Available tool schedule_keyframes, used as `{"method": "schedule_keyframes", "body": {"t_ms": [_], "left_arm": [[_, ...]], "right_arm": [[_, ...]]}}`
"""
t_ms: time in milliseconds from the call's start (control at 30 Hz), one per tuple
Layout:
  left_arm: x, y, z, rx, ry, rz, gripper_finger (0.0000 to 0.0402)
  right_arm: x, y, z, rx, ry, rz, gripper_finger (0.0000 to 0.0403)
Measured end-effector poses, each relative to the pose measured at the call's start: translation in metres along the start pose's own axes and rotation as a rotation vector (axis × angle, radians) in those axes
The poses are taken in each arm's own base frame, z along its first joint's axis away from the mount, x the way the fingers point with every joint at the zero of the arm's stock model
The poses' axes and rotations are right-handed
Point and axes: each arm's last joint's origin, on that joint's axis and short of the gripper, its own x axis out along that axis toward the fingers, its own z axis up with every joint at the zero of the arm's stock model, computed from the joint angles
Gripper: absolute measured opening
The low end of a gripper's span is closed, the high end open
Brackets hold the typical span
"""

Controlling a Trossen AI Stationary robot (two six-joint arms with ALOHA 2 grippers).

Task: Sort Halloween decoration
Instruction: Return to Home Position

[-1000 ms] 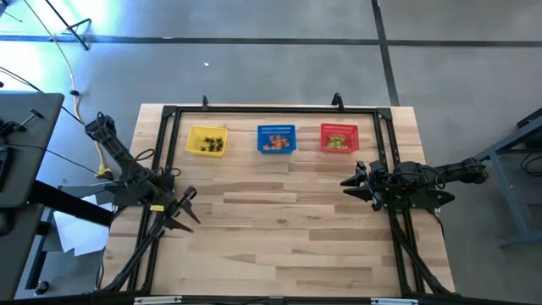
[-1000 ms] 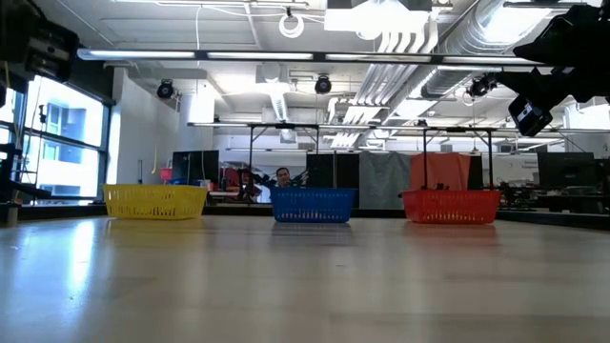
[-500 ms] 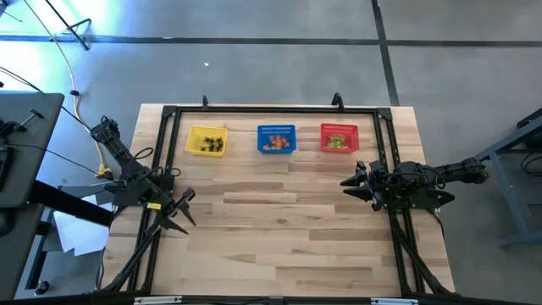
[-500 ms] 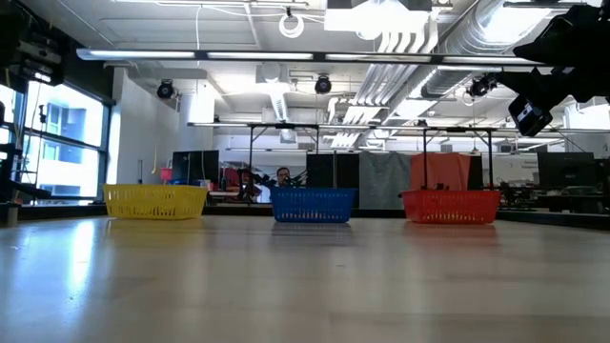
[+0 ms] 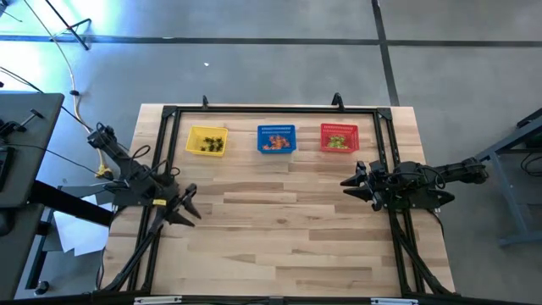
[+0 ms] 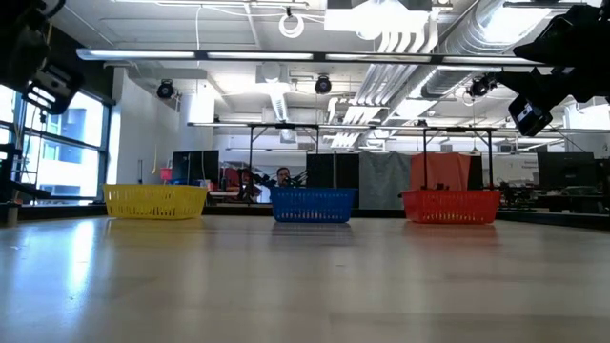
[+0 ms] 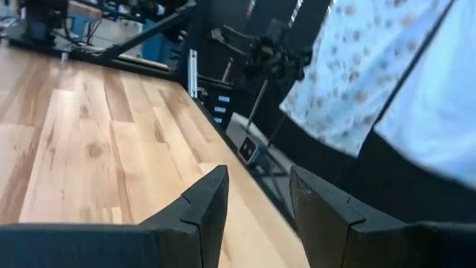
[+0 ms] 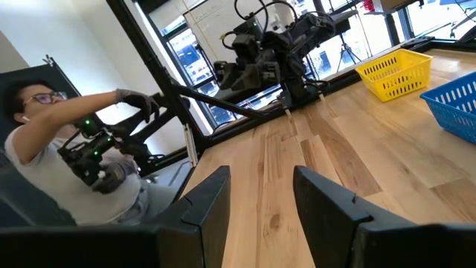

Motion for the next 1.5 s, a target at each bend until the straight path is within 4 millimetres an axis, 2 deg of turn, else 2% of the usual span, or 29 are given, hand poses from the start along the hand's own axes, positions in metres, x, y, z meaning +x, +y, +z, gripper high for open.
{"method": "schedule_keyframes", "body": {"t_ms": [167, 633, 1500], "left_arm": [[-0.003, 0.003, 0.005, -0.097, -0.059, 0.019, 0.0133], [-0.006, 0.016, 0.015, -0.107, -0.173, 0.146, 0.0133], [-0.006, 0.020, 0.015, -0.105, -0.183, 0.183, 0.0133]], "right_arm": [[0.000, 0.000, 0.000, 0.000, 0.000, 0.000, 0.0145], [0.000, 0.000, 0.000, 0.000, 0.000, 0.000, 0.0145], [0.000, 0.000, 0.000, 0.000, 0.000, 0.000, 0.0145]]}}
